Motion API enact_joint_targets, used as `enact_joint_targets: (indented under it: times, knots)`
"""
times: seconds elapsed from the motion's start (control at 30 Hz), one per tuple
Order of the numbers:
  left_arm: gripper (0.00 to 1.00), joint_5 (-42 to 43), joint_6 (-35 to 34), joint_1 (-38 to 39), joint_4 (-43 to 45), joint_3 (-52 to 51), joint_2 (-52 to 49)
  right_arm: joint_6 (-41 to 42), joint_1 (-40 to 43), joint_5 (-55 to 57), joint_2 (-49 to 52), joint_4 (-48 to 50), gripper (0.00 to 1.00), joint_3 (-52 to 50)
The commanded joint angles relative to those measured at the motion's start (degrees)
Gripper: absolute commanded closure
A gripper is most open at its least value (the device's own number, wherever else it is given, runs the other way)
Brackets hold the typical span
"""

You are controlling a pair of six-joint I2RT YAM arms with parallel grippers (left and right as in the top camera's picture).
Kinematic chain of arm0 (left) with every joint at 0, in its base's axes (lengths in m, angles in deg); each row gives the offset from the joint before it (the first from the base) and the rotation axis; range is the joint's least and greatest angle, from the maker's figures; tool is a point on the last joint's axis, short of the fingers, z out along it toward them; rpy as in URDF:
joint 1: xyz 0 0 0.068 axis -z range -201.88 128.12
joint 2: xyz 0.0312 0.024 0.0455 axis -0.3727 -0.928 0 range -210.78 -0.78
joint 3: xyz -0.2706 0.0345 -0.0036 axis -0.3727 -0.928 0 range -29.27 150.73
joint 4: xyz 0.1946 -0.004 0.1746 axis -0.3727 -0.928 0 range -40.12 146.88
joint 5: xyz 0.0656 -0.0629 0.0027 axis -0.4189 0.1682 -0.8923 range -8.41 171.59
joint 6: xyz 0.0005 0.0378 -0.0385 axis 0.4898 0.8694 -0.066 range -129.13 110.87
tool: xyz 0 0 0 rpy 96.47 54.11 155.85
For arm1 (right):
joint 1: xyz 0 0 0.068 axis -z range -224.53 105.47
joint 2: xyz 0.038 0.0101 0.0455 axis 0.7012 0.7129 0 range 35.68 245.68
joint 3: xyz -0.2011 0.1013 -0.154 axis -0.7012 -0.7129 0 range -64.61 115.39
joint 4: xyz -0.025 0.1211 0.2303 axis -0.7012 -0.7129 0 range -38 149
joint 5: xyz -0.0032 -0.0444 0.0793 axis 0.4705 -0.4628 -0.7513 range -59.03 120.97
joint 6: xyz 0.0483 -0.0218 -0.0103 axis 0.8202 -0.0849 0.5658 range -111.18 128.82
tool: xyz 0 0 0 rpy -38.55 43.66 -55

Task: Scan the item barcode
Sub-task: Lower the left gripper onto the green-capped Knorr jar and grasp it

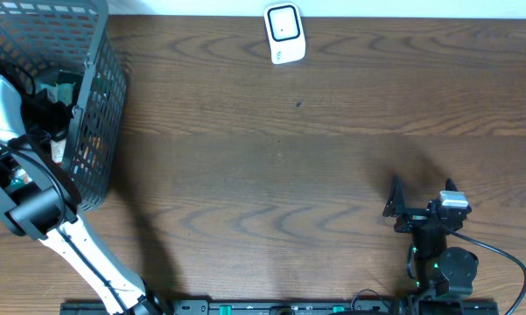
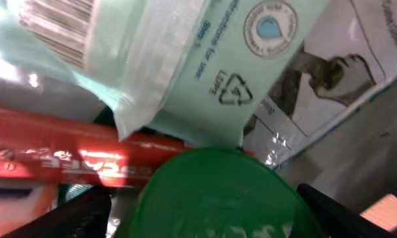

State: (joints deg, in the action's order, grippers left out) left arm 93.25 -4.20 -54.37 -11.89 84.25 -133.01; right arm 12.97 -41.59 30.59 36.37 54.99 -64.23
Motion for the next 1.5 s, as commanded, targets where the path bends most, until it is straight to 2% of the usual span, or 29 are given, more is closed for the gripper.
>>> enact_joint_targets:
  times: [0.0, 0.13, 0.5, 0.77, 0.9, 1.07, 1.13, 1.2, 1.3, 1.47]
  knots:
    - [0.26, -0.79, 0.42, -0.22, -0.09, -0.37, 1.57, 0.74, 0.39, 0.11, -0.31, -0.17, 0.01, -0.09]
    - [0.32, -0.79, 0.42, -0.33, -0.11, 1.55, 2.51, 0.74, 0.39, 0.11, -0.31, -0.17, 0.01, -0.09]
    - [0.33, -0.79, 0.33, -0.33, 1.46, 2.14, 8.90, 0.74, 0.39, 0.11, -0.31, -0.17, 0.01, -0.09]
    - [0.33, -1.25, -2.40, -0.33, 2.47, 2.10, 11.45, 0.74, 0.39, 0.11, -0.31, -0.17, 0.01, -0.09]
    - [0.33, -4.79, -2.45, -0.31, 3.17, -0.52, 11.13, 0.74, 0.39, 0.11, -0.31, -0.17, 0.01, -0.09]
    - [0.33, -4.79, -3.52, -0.31, 7.39, -6.29, 10.93, 0.74, 0.39, 0.11, -0.31, -0.17, 0.01, -0.09]
    - [0.32, -4.79, -3.52, -0.31, 9.42, -8.39, 10.91, 0.74, 0.39, 0.11, -0.31, -0.17, 0.01, -0.09]
    - [0.20, -4.66, -3.50, -0.31, 10.45, -8.96, 10.91, 0.74, 0.39, 0.11, -0.31, -0.17, 0.01, -0.09]
    - [0.12, -4.66, -3.50, -0.31, 11.04, -8.85, 11.04, 0.74, 0.39, 0.11, -0.31, -0.17, 0.01, -0.09]
    - [0.10, -4.59, -3.52, -0.31, 10.05, -8.61, 11.06, 0.74, 0.39, 0.11, -0.31, -0.17, 0.01, -0.09]
